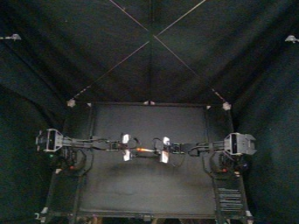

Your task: Uncap the pen

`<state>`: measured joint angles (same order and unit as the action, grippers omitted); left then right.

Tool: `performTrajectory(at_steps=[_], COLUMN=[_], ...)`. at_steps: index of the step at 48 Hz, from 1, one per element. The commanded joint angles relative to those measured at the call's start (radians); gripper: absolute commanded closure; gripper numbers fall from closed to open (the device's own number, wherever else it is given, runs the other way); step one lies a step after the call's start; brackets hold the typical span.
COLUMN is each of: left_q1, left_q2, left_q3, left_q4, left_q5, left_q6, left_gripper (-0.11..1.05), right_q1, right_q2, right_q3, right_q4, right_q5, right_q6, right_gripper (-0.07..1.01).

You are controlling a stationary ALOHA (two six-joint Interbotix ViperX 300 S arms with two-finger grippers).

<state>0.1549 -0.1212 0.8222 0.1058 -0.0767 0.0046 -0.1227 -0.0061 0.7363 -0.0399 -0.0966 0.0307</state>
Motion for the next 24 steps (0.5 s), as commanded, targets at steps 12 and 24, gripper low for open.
performTrajectory(at_steps=[12,24], left_q1=[0.003,0.005], left_q2=[0.014,0.015], left_q3=[-0.021,-0.025], left_q4=[0.000,0.006], left_q5=[-0.003,-0.006], left_q6=[-0.0015,0.0000], left_gripper=[-0.08,0.00], right_q1=[0.006,0.006], right_q2=[-0.055,-0.058], right_q3=[-0.028,-0.026], right_q4=[-0.003,-0.003], right_q5=[-0.003,-0.005], right_q6=[-0.002,-0.002], right_gripper=[0.41,0.41])
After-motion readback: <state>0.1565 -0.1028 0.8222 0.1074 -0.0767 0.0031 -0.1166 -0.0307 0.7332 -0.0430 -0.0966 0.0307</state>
